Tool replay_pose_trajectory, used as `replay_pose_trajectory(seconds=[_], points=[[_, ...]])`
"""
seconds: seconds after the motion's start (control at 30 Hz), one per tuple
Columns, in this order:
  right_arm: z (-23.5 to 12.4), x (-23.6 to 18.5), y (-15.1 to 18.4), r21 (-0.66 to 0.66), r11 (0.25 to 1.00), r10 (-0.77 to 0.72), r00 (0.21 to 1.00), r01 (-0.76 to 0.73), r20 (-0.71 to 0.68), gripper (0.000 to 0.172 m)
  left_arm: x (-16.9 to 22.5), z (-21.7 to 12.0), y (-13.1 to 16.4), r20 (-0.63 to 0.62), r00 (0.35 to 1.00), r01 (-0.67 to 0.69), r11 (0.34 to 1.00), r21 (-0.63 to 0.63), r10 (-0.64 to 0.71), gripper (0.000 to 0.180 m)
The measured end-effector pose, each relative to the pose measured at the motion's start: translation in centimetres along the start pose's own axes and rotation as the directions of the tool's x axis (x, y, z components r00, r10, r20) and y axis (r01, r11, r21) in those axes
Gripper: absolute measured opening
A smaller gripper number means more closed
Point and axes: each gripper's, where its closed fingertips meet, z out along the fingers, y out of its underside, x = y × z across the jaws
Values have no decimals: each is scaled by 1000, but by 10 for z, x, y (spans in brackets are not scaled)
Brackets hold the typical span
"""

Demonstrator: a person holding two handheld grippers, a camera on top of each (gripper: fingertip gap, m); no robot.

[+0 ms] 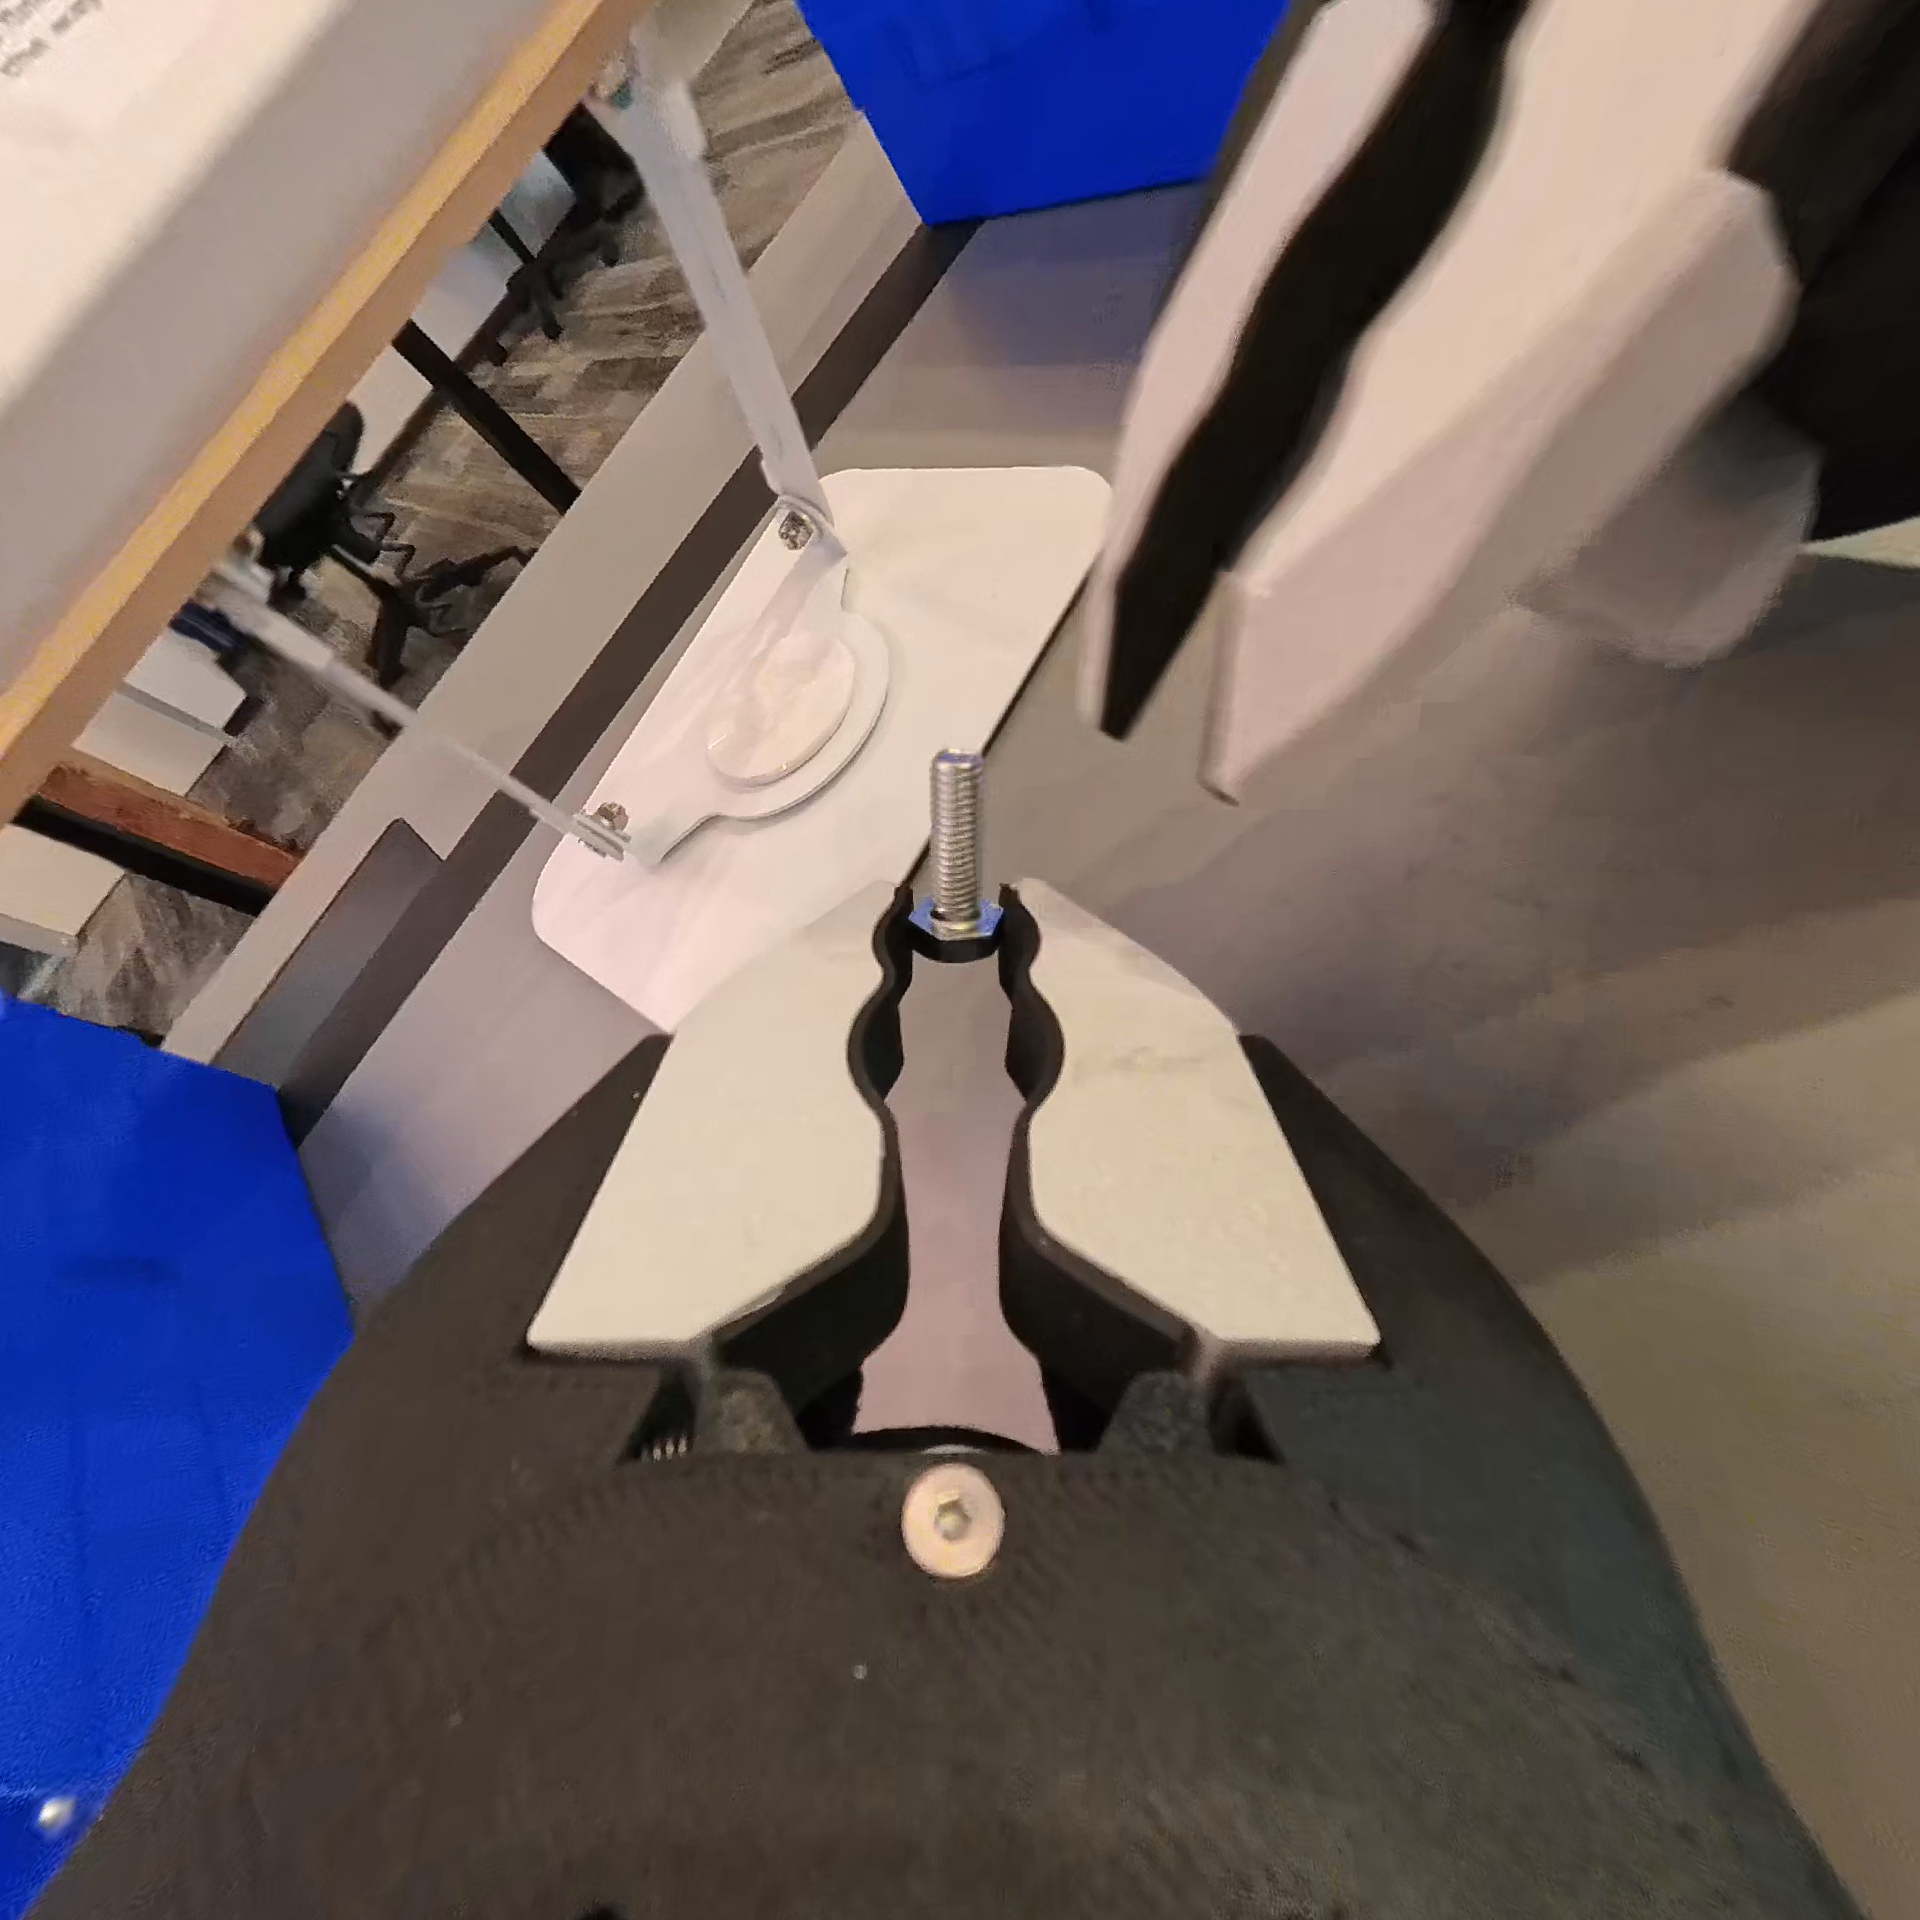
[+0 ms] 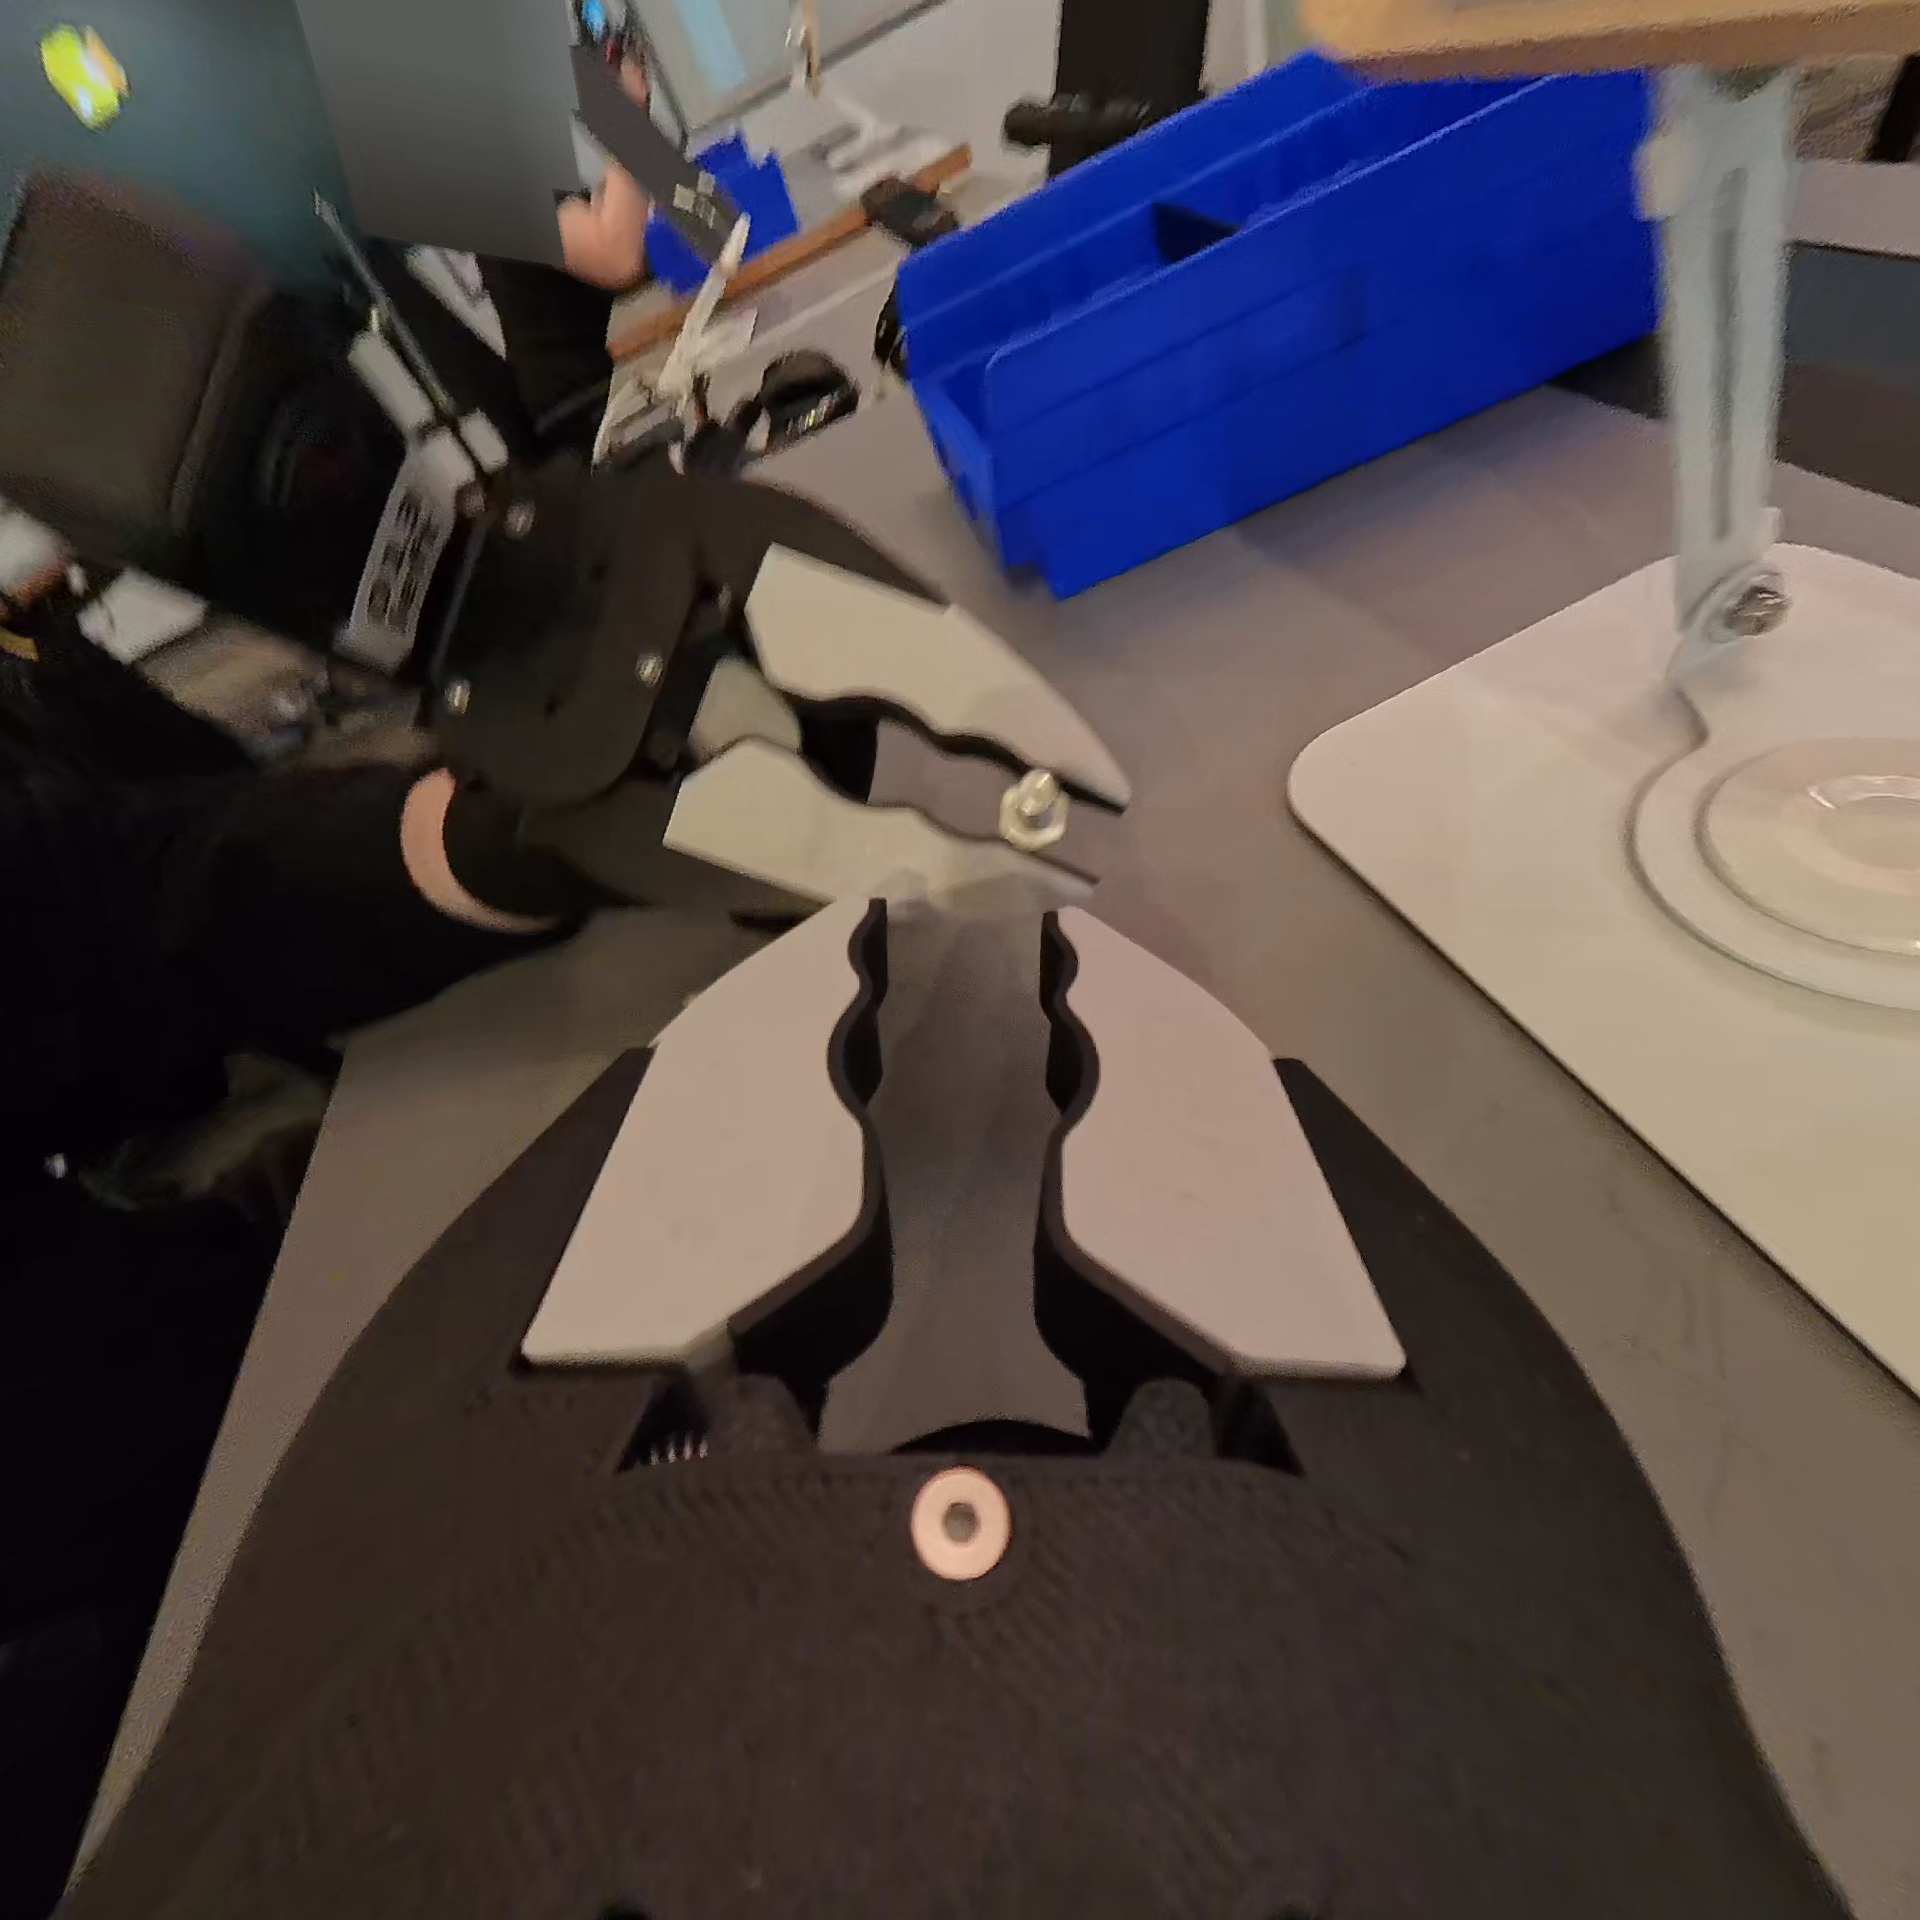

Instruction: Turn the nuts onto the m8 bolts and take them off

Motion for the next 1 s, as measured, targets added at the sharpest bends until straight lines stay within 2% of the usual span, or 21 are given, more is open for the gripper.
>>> replay_pose_trajectory(seconds=[0.23, 0.53, 0.7, 1.0], points=[[33, -69, 37, -174, 956, -201, 959, 237, 199, 27, -38, -15, 15, 51, 989, 136, 990, 25, -137, 16], [69, -141, 54, -202, 917, -243, 882, 345, 404, 22, -92, -42, 29, 140, 941, 297, 950, 94, -308, 15], [94, -167, 67, -226, 883, -279, 846, 412, 455, 24, -96, -45, 31, 146, 939, 301, 949, 95, -313, 16], [136, -183, 88, -294, 820, -325, 823, 491, 466, 29, -110, -60, 42, 168, 933, 305, 947, 99, -318, 16]])
